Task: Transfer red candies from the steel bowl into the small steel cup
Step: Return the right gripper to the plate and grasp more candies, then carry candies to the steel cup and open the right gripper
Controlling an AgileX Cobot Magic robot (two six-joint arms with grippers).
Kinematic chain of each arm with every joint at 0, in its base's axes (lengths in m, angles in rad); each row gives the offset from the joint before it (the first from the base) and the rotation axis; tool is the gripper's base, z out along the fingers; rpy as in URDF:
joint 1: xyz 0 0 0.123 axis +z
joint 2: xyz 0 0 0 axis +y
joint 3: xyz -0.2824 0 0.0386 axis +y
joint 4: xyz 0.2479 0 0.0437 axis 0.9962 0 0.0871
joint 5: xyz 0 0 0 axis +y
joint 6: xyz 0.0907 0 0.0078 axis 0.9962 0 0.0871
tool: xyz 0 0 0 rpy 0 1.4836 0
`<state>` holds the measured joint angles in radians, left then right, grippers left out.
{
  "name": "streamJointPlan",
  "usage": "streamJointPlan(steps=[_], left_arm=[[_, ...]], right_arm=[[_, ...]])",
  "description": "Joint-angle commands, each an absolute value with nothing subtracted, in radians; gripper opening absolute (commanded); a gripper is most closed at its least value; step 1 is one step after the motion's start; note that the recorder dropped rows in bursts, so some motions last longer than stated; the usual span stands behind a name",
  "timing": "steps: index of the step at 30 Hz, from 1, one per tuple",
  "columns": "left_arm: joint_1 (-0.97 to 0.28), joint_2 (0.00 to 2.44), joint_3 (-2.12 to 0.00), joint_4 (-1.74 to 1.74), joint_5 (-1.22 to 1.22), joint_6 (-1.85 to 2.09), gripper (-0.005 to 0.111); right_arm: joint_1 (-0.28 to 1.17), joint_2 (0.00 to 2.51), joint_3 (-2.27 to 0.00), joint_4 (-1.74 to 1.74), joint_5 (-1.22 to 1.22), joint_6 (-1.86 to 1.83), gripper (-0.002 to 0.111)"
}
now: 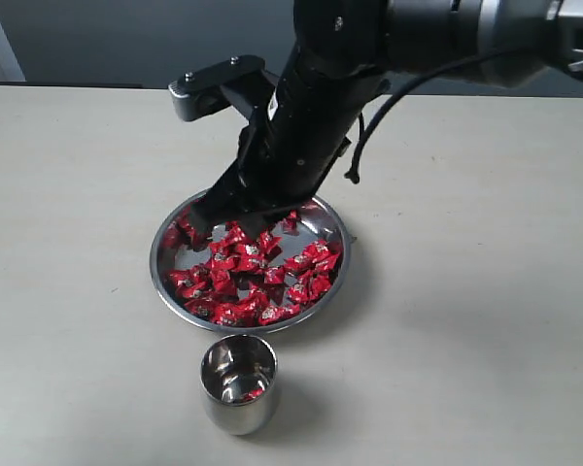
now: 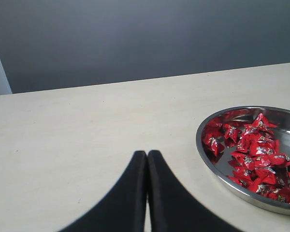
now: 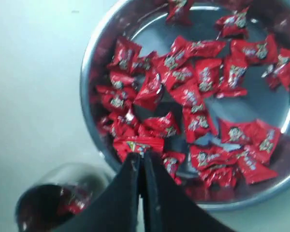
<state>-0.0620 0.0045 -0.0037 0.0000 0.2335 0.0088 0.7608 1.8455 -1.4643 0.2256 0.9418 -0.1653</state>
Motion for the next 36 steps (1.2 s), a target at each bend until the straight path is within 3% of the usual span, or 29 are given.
streamJointPlan(steps=[1, 11, 19, 26, 30, 36], left_arm=[[-0.063, 0.0, 0.0, -0.005, 0.231, 0.009, 0.0], [-0.063, 0.0, 0.0, -0.005, 0.231, 0.009, 0.0], [-0.063, 0.0, 0.0, -0.005, 0.231, 0.009, 0.0], [-0.063, 0.0, 0.0, -0.005, 0.231, 0.009, 0.0], [-0.063, 0.0, 0.0, -0.005, 0.231, 0.009, 0.0], [-0.063, 0.0, 0.0, -0.005, 0.231, 0.009, 0.0]], right_arm=[[0.795, 1.777, -1.387, 0.304, 1.009, -0.24, 0.0], [0.904, 1.737, -1.274, 0.341, 0.996, -0.262, 0.0], [0.907, 1.737, -1.27, 0.34, 0.999, -0.294, 0.001], [0.907, 1.739, -1.27, 0.34, 0.997, -0.314, 0.043], [0.907, 1.739, -1.27, 0.32, 0.963, -0.314, 0.044], [0.907, 1.772, -1.27, 0.183, 0.614, -0.185, 0.041]])
